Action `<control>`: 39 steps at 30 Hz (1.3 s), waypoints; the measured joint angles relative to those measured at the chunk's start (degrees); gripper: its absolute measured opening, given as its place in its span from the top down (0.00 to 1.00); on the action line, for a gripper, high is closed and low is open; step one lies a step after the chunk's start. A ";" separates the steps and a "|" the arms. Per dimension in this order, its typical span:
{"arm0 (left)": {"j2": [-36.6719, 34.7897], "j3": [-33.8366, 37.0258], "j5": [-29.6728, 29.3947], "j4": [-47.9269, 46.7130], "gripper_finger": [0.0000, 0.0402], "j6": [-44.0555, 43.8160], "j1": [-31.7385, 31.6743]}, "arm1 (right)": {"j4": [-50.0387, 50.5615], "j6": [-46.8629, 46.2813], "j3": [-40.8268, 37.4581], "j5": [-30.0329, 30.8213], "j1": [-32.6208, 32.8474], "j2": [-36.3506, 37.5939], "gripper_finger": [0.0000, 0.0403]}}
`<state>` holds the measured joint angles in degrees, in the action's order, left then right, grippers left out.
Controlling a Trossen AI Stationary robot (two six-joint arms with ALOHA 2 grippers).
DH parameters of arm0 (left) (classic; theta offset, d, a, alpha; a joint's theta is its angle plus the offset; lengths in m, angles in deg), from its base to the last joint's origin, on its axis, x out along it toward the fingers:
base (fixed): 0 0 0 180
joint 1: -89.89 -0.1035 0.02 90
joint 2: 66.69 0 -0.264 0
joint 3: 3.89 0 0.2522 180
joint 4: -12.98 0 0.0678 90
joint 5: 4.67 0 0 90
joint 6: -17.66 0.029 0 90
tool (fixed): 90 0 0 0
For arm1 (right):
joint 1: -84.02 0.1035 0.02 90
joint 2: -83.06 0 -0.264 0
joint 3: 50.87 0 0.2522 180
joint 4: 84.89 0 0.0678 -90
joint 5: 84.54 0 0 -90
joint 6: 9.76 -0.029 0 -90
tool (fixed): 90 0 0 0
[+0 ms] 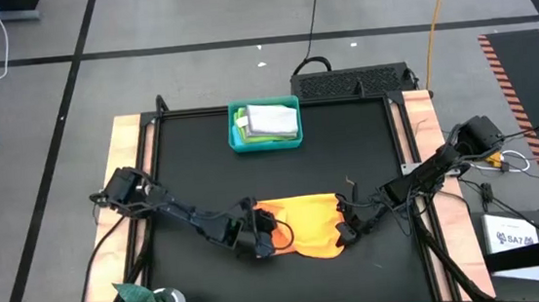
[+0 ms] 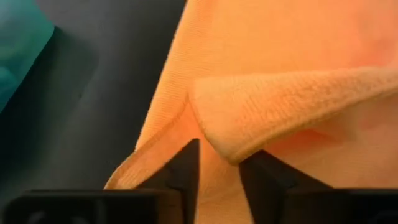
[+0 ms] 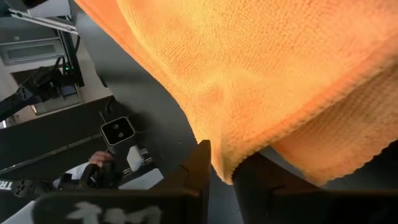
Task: Fold microfiber towels
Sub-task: Fold the orange microfiber towel
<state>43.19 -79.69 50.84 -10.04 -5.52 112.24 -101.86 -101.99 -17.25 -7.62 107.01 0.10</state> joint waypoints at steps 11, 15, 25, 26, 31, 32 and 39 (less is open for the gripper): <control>-0.36 0.00 5.09 3.03 0.99 -4.18 -0.31 | -4.73 3.20 0.02 -0.10 -0.04 0.04 0.99; -2.53 -0.02 5.11 2.48 0.98 -4.16 -0.11 | -11.42 3.62 0.02 1.40 -0.11 0.09 1.00; -9.75 -0.09 -0.26 -9.49 0.99 -3.89 -1.96 | -13.68 10.64 0.09 1.01 -7.32 0.11 1.00; -9.72 -0.09 -0.34 -10.72 0.99 -3.96 -2.51 | -14.29 11.78 0.07 1.01 -8.84 0.11 1.00; -9.66 -0.04 1.01 -11.56 0.99 -4.04 -4.76 | -18.09 17.22 0.08 -2.57 -15.96 1.05 1.00; -9.66 -0.04 0.97 -11.30 0.99 -4.04 -5.13 | -18.07 18.11 0.11 -3.70 -17.44 1.61 1.00; -12.53 -0.02 -0.94 -11.20 0.99 -3.99 -8.11 | -16.12 24.24 0.07 -9.72 -28.04 8.39 1.00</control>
<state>30.67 -79.71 49.90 -21.24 -9.52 104.14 -117.98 -77.75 -17.18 -17.33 78.96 8.49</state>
